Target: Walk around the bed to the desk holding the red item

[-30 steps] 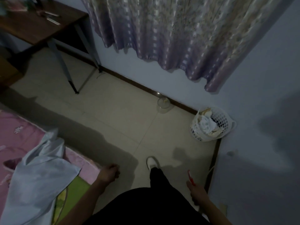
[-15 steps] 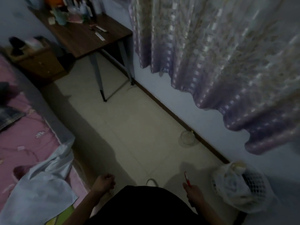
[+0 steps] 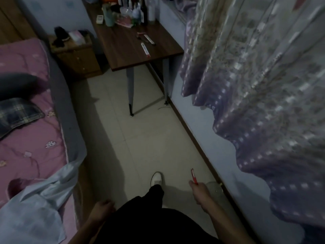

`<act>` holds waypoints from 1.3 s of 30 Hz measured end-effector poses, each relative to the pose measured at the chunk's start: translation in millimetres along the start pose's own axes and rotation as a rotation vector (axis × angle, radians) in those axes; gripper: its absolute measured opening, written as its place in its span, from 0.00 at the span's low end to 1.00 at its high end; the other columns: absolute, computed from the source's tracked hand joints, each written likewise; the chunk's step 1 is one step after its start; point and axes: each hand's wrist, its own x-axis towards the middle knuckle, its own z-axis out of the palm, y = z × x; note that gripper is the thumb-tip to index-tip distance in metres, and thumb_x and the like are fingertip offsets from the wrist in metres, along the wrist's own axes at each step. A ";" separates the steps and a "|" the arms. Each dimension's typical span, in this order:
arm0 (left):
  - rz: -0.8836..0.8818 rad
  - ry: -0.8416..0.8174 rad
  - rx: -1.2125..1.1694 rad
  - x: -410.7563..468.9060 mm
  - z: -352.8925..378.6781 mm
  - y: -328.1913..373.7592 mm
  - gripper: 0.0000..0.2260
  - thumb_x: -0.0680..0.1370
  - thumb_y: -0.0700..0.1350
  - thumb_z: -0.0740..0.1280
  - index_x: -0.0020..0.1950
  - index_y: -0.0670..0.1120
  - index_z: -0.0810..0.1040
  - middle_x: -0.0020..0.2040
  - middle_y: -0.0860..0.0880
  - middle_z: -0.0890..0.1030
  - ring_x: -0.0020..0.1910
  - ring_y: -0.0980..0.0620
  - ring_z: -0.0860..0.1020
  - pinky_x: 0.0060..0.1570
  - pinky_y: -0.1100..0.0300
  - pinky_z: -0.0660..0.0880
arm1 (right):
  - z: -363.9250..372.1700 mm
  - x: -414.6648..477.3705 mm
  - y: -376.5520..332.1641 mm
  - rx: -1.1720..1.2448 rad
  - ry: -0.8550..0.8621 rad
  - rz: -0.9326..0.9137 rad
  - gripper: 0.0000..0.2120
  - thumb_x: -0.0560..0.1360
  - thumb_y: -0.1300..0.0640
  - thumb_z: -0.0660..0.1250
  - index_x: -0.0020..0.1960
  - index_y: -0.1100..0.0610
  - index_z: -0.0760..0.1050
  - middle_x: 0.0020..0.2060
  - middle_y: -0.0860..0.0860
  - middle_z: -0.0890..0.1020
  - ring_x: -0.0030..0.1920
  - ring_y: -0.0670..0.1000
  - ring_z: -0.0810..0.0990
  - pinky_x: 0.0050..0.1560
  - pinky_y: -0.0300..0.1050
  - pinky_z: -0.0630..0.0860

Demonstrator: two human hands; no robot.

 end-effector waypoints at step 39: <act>-0.253 0.190 -0.568 257.2 -52.0 408.1 0.10 0.82 0.40 0.60 0.50 0.35 0.78 0.38 0.39 0.77 0.37 0.46 0.74 0.40 0.56 0.67 | -53.2 336.4 -544.6 -0.455 -0.253 -0.236 0.16 0.81 0.50 0.63 0.50 0.62 0.80 0.41 0.59 0.80 0.45 0.58 0.80 0.45 0.46 0.71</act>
